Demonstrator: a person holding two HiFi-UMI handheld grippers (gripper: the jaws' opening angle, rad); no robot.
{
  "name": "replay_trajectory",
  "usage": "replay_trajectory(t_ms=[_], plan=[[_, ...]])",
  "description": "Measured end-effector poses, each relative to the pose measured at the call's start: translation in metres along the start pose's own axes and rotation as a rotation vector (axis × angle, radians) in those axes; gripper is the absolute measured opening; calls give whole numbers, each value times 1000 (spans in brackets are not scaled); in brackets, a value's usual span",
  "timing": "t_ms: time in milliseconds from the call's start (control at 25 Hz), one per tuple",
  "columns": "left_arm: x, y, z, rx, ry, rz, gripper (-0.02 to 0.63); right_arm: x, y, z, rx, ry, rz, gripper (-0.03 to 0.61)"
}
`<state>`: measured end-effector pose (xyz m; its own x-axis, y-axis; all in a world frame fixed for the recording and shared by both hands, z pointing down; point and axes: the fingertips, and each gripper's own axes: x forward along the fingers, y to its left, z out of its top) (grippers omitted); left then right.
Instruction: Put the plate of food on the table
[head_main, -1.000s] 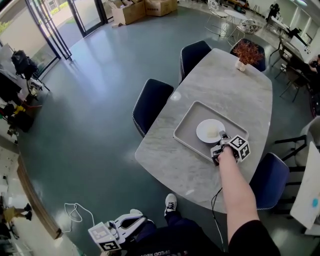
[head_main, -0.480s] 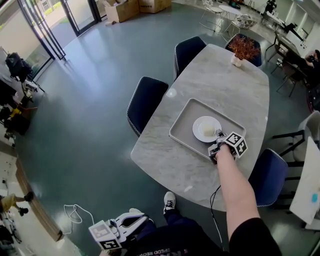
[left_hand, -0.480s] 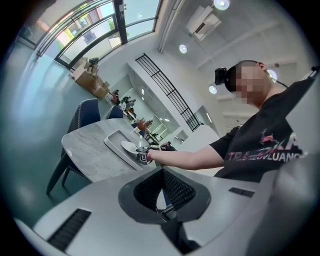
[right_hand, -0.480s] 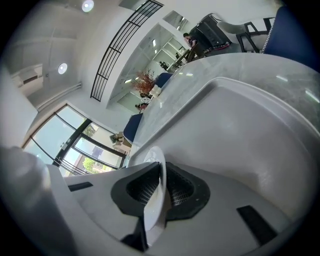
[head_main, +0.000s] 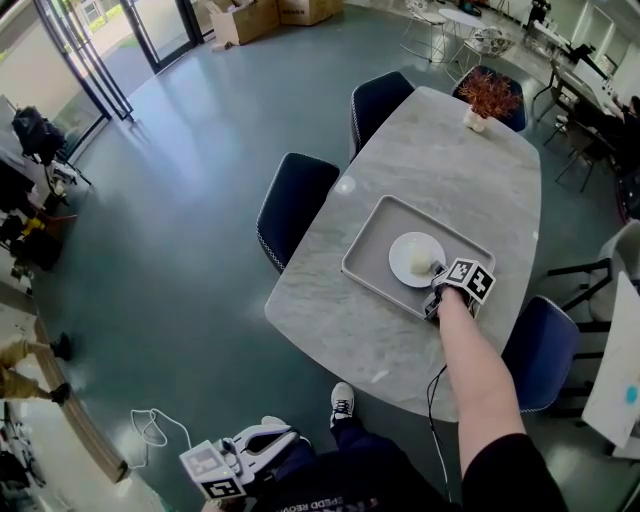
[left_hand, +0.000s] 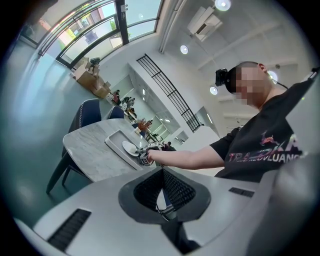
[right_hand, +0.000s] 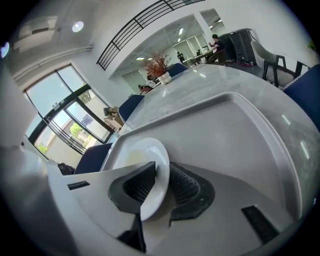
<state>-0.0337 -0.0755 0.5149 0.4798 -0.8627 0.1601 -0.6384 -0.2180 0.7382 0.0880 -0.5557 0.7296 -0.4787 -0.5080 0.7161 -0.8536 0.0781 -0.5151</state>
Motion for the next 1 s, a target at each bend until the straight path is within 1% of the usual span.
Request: replay_trajectory(t_ms=[80, 200, 280, 560, 600, 640, 800, 1000], plan=[[-1, 1, -1, 6, 2, 1, 6, 0, -1, 1, -52, 9, -34, 74], [-3, 1, 0, 5, 1, 3, 6, -3, -4, 3, -170, 12, -109, 75], [-5, 1, 1, 7, 2, 2, 6, -7, -7, 5, -212, -1, -142, 75], [-12, 0, 8, 19, 11, -25, 6, -28, -17, 10, -183, -48, -163, 74], [-15, 2, 9, 22, 14, -31, 6, -33, -18, 9, -176, -58, -159, 54], [-19, 4, 10, 26, 18, -38, 6, -39, -17, 8, -168, -67, -148, 12], [-28, 6, 21, 41, 44, -67, 6, -70, -5, 1, -133, -100, -54, 12], [-25, -2, 27, 85, 109, -136, 6, -131, 17, -20, -41, -140, 131, 12]])
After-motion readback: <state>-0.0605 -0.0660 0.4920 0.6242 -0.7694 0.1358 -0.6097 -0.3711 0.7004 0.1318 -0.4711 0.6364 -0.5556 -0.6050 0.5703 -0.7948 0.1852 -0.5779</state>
